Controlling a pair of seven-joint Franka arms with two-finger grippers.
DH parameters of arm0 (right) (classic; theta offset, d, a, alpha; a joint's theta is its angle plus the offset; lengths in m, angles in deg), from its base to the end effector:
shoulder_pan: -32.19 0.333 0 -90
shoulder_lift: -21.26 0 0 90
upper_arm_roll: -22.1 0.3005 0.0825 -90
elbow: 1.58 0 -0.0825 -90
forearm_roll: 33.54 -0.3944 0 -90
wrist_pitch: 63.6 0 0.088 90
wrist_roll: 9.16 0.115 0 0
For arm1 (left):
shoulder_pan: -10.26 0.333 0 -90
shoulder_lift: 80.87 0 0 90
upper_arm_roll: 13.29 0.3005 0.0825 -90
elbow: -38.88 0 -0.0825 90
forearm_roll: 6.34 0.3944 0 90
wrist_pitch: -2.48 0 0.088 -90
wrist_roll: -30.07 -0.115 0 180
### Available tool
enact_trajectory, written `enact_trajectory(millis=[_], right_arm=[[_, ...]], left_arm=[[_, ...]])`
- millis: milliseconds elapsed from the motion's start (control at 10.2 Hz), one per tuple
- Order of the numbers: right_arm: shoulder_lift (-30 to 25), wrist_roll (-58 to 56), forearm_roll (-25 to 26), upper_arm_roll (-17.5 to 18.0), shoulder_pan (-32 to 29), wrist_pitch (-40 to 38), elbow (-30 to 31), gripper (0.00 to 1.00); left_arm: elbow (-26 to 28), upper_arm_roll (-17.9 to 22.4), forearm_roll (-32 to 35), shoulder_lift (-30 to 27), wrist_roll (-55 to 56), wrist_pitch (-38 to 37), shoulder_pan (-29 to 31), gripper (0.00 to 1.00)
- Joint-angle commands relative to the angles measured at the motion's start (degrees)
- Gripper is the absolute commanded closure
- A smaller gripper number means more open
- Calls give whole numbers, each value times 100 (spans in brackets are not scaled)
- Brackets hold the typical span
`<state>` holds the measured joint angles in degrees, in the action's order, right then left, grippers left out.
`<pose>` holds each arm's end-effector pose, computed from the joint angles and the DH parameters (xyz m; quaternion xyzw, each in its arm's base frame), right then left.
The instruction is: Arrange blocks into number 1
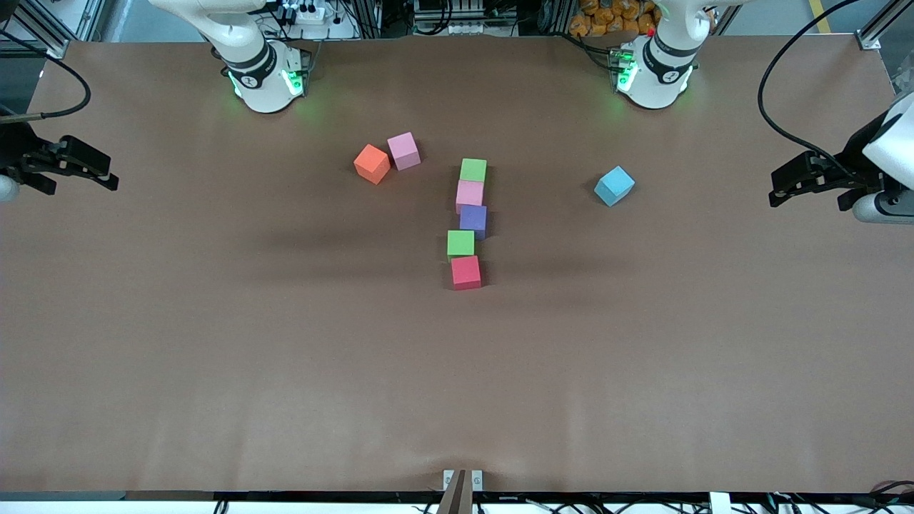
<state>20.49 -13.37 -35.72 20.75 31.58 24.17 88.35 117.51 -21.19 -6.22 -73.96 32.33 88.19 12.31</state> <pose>0.5566 -0.0146 0.6058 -0.9995 -0.0201 0.0111 0.0198 0.5903 -0.0549 0.6202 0.9995 -0.0307 0.0015 0.0074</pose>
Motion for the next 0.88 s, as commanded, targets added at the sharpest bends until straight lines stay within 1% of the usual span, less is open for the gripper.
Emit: enact_trajectory(millis=[0, 785], right_arm=[[-29, 7, 33, 48, -27, 30, 50, 0], [-29, -2, 33, 48, -18, -32, 50, 0]], left_arm=[[47, 43, -135, -50, 133, -19, -29, 0], [47, 52, -91, -50, 267, -19, -29, 0]])
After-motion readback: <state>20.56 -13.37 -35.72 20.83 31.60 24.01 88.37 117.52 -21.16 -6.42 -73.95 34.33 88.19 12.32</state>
